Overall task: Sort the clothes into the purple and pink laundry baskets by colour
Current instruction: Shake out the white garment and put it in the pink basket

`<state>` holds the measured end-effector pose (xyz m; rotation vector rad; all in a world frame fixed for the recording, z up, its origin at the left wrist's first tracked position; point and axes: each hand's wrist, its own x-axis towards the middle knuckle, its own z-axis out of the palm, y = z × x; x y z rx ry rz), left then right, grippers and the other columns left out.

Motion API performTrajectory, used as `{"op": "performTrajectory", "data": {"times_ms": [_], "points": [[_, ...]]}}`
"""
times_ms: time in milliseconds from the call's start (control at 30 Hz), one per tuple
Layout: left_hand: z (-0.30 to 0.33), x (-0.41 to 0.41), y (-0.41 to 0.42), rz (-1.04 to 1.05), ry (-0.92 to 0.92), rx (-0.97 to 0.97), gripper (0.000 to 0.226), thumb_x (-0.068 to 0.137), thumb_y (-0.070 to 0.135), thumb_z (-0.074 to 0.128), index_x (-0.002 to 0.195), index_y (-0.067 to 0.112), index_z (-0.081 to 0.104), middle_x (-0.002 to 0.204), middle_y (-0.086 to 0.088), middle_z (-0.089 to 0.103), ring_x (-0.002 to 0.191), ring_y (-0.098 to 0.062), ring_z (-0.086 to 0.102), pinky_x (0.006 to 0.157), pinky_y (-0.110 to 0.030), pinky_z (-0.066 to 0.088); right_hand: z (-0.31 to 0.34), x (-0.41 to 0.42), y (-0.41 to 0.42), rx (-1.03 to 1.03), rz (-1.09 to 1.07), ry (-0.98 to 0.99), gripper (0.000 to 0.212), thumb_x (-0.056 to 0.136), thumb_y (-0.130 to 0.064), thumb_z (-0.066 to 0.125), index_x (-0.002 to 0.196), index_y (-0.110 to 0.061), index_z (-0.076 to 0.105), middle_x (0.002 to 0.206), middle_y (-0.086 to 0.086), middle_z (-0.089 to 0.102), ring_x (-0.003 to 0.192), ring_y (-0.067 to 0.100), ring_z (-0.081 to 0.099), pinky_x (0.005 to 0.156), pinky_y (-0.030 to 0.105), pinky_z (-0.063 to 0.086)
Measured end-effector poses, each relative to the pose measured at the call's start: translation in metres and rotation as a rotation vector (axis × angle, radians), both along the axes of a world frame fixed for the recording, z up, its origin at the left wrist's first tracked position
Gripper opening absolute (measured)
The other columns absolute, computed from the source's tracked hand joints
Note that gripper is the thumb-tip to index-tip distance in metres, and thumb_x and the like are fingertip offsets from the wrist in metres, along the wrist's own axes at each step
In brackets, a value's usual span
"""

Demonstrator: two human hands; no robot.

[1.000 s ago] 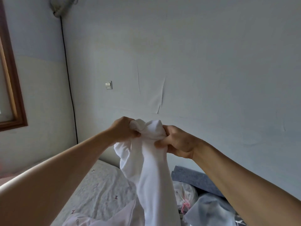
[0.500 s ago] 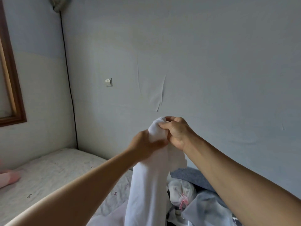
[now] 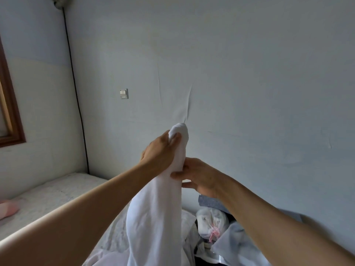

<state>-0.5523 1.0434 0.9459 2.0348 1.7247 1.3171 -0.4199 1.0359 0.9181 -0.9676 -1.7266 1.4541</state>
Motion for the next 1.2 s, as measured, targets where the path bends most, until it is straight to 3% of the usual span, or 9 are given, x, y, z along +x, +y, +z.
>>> {"op": "performTrajectory", "data": {"times_ms": [233,400,567,700,767,833,933,1067,1200], "points": [[0.0,-0.004,0.011,0.127,0.066,0.028,0.034,0.095,0.044,0.035,0.106,0.023,0.06,0.094,-0.003,0.065,0.088,-0.026,0.057,0.07,-0.03,0.038,-0.004,0.004,0.004,-0.059,0.002,-0.112,0.035,0.092,-0.021,0.06,0.12,-0.001,0.061,0.12,0.015,0.065,0.107,0.026,0.063,0.098,0.038,0.05],[-0.012,-0.009,0.026,0.19,0.099,-0.01,0.03,0.092,0.041,0.045,0.078,0.015,0.053,0.081,-0.008,0.057,0.086,-0.033,0.056,0.062,-0.03,0.034,-0.011,0.017,0.006,-0.096,0.083,-0.139,0.032,0.091,-0.009,0.06,0.123,-0.007,0.059,0.12,0.012,0.065,0.112,0.029,0.062,0.098,0.045,0.049],[-0.028,-0.018,0.037,0.135,0.014,-0.204,0.052,0.089,0.051,0.053,0.121,0.011,0.047,0.116,-0.011,0.06,0.113,-0.031,0.053,0.081,-0.031,0.038,-0.014,0.012,0.009,-0.1,-0.105,0.055,0.027,0.094,-0.004,0.054,0.12,0.0,0.059,0.118,0.018,0.064,0.109,0.033,0.062,0.099,0.046,0.048],[-0.039,-0.013,0.026,-0.249,-0.228,-0.33,0.089,0.058,0.069,0.066,0.13,0.022,0.043,0.127,-0.007,0.054,0.115,-0.019,0.055,0.091,-0.025,0.043,-0.008,0.011,0.016,-0.199,-0.27,0.298,0.017,0.094,0.001,0.05,0.105,0.009,0.06,0.098,0.02,0.066,0.084,0.026,0.064,0.075,0.031,0.055],[-0.045,-0.008,0.016,-0.473,-0.202,-0.37,0.093,0.056,0.055,0.078,0.136,0.03,0.037,0.126,-0.001,0.055,0.109,-0.011,0.057,0.084,-0.016,0.048,-0.007,0.013,0.017,-0.229,-0.297,0.357,0.019,0.092,0.01,0.043,0.101,0.008,0.06,0.092,0.02,0.064,0.08,0.025,0.063,0.07,0.03,0.055],[-0.056,-0.003,0.015,-0.485,-0.064,-0.308,0.099,0.055,0.028,0.088,0.138,0.033,0.033,0.123,0.004,0.055,0.109,-0.012,0.054,0.084,-0.019,0.048,-0.007,0.016,0.016,-0.22,-0.328,0.412,0.026,0.088,0.017,0.037,0.094,0.007,0.06,0.089,0.02,0.063,0.079,0.025,0.062,0.071,0.03,0.053],[-0.066,0.0,0.02,-0.376,-0.007,-0.272,0.075,0.052,0.016,0.084,0.119,0.026,0.05,0.108,0.0,0.063,0.103,-0.022,0.058,0.085,-0.034,0.049,-0.003,0.023,0.012,-0.156,-0.4,0.452,0.026,0.087,0.017,0.038,0.09,0.003,0.06,0.084,0.017,0.062,0.076,0.024,0.062,0.069,0.028,0.053],[-0.06,-0.008,0.023,-0.444,0.047,-0.433,0.027,0.064,0.013,0.083,0.084,0.023,0.068,0.076,0.004,0.067,0.07,-0.01,0.062,0.06,-0.02,0.05,-0.004,0.049,0.011,0.018,-0.649,0.157,0.022,0.09,0.0,0.056,0.11,-0.009,0.053,0.099,0.013,0.061,0.087,0.024,0.059,0.073,0.031,0.049],[-0.056,-0.007,0.024,-0.495,-0.065,-0.54,0.016,0.07,0.02,0.083,0.072,0.017,0.067,0.066,0.005,0.068,0.057,-0.008,0.064,0.056,-0.02,0.053,-0.017,0.065,0.011,0.146,-0.782,-0.067,0.021,0.089,-0.014,0.062,0.107,-0.018,0.052,0.101,0.015,0.061,0.081,0.021,0.055,0.069,0.032,0.045]]}}
